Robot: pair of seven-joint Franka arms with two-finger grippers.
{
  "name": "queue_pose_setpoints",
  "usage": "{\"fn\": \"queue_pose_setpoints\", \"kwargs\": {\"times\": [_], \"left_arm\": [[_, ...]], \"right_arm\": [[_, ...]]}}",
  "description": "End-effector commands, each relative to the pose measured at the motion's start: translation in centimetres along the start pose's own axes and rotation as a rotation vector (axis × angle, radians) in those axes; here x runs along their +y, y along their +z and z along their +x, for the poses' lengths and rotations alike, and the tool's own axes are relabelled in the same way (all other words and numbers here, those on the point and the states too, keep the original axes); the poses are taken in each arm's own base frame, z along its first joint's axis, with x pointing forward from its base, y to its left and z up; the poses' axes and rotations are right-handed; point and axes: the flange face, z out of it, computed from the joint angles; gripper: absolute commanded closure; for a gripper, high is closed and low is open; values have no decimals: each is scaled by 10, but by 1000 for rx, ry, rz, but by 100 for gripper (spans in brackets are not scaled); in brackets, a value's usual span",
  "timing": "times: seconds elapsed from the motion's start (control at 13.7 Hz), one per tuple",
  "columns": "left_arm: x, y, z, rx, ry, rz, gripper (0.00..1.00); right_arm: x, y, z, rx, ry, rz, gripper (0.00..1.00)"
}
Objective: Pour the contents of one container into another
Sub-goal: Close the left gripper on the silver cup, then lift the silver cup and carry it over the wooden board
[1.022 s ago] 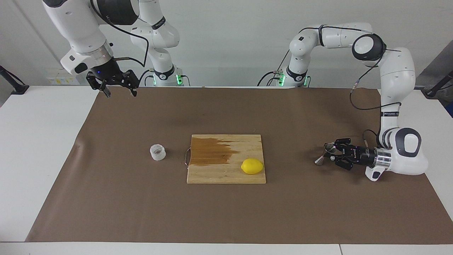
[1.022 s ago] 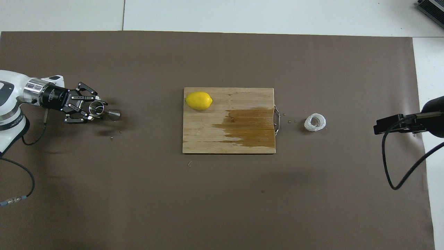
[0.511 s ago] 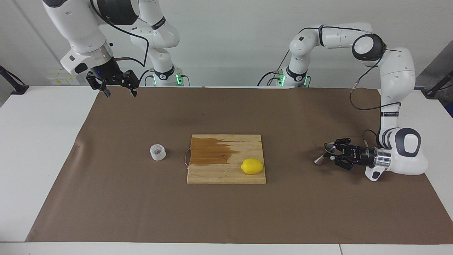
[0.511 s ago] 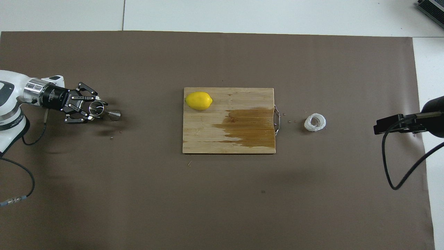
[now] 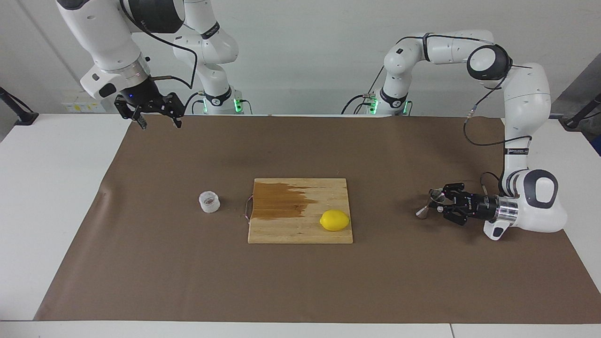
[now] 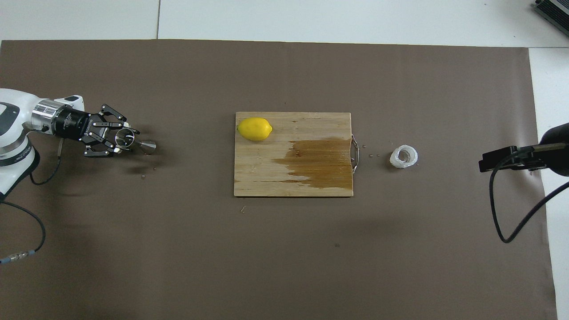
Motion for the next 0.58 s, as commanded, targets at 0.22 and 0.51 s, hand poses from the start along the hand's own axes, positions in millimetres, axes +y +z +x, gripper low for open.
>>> {"fn": "queue_pose_setpoints", "kwargs": {"times": [0.22, 0.51], "left_arm": [[11, 27, -47, -52, 35, 8, 100], [18, 76, -89, -97, 23, 21, 100]], "right_arm": [[1, -1, -4, -5, 12, 22, 0], [1, -1, -4, -5, 12, 22, 0]]}}
